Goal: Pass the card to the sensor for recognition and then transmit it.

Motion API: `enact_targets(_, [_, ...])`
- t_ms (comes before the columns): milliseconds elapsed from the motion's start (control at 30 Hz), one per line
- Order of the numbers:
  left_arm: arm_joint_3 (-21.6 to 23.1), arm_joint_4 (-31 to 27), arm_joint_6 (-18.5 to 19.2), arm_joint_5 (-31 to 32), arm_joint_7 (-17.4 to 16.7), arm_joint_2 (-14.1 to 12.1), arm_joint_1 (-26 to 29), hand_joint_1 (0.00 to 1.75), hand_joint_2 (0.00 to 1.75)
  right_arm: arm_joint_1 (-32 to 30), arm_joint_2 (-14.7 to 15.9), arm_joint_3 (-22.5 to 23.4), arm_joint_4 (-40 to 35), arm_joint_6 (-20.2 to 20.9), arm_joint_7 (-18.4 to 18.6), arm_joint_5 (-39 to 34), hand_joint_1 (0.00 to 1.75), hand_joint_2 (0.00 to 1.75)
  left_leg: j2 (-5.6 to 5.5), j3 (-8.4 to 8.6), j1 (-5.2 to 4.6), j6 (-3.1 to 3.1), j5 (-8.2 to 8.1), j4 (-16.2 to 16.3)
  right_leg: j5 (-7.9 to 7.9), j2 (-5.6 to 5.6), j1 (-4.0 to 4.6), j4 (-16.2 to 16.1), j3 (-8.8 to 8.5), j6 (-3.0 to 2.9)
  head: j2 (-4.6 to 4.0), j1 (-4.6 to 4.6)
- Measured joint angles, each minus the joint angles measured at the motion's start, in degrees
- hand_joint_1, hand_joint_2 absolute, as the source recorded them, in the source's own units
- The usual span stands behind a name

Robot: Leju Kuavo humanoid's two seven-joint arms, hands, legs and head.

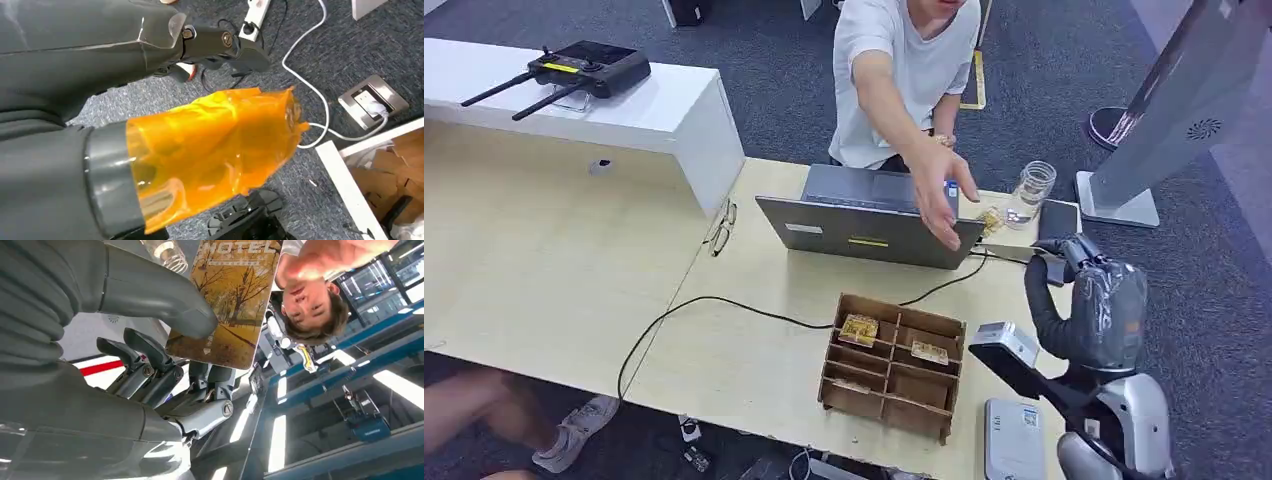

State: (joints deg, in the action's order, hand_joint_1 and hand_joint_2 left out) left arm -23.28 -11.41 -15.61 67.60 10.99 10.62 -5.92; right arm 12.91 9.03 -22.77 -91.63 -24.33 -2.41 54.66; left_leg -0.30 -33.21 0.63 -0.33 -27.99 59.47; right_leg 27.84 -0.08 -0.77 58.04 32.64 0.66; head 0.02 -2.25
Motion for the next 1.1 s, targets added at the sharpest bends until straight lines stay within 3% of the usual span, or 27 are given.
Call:
enact_targets(367, [1.14, 0.0, 0.0, 0.63, 0.46, -0.09, -0.11, 0.0, 0.0, 1.64, -0.59, -0.44, 4.57, -0.52, -0.17, 1.75, 1.75, 1.75, -0.01, -0.02, 0.0, 0.0, 0.0, 0.0, 0.0, 0.0, 0.0, 0.01, 0.01, 0.0, 0.0, 0.0])
enact_targets(400, [1.33, 0.0, 0.04, 0.65, 0.46, -0.09, -0.11, 0.0, 0.0, 1.92, -0.81, -0.5, 5.14, -0.52, -0.17, 1.75, 1.43, 1.75, -0.01, -0.02, 0.0, 0.0, 0.0, 0.0, 0.0, 0.0, 0.0, 0.01, 0.01, 0.0, 0.0, 0.0])
enact_targets(433, [1.44, 0.0, 0.17, 0.66, 0.46, -0.09, -0.12, 0.0, 0.0, 2.2, -0.98, -0.55, 5.57, -0.5, -0.17, 1.73, 0.0, 1.75, -0.01, -0.01, 0.0, 0.0, 0.0, 0.0, 0.0, 0.0, 0.0, 0.01, 0.01, 0.0, 0.0, 0.0])
enact_targets(533, [1.57, 0.0, 0.33, 0.63, 0.46, -0.09, -0.12, 0.0, 0.0, 2.72, -1.69, -0.9, 6.58, -0.41, -0.26, 0.48, 0.0, 1.75, -0.01, -0.01, 0.0, -0.01, 0.0, 0.0, 0.0, -0.01, 0.0, 0.01, 0.01, 0.0, 0.0, 0.0])
enact_targets(567, [1.6, 0.0, 0.33, 0.61, 0.46, -0.07, -0.12, 0.0, 0.0, 2.73, -1.95, -0.99, 6.73, -0.43, -0.52, -0.04, 0.0, 0.0, -0.02, -0.01, 0.0, -0.01, 0.0, 0.0, 0.0, -0.01, 0.0, 0.01, 0.01, 0.0, 0.0, 0.02])
enact_targets(867, [1.71, 0.0, 0.11, -0.11, 0.74, -0.09, 0.07, 0.0, 0.0, 2.45, -3.02, -1.95, 6.58, -0.59, -1.73, -2.76, 0.0, 0.0, -0.01, -0.02, 0.0, -0.01, 0.0, 0.0, 0.01, 0.0, 0.0, 0.01, 0.02, 0.0, 0.0, 0.0])
enact_targets(1100, [1.68, 0.0, -0.57, -1.14, 1.2, -0.09, 0.54, 0.0, 0.0, 0.07, -3.61, -2.47, 3.48, -2.97, -4.04, -4.87, 0.0, 0.0, -0.01, -0.01, 0.0, -0.01, 0.0, 0.0, 0.01, 0.01, 0.0, 0.01, 0.03, 0.0, 0.0, -0.02])
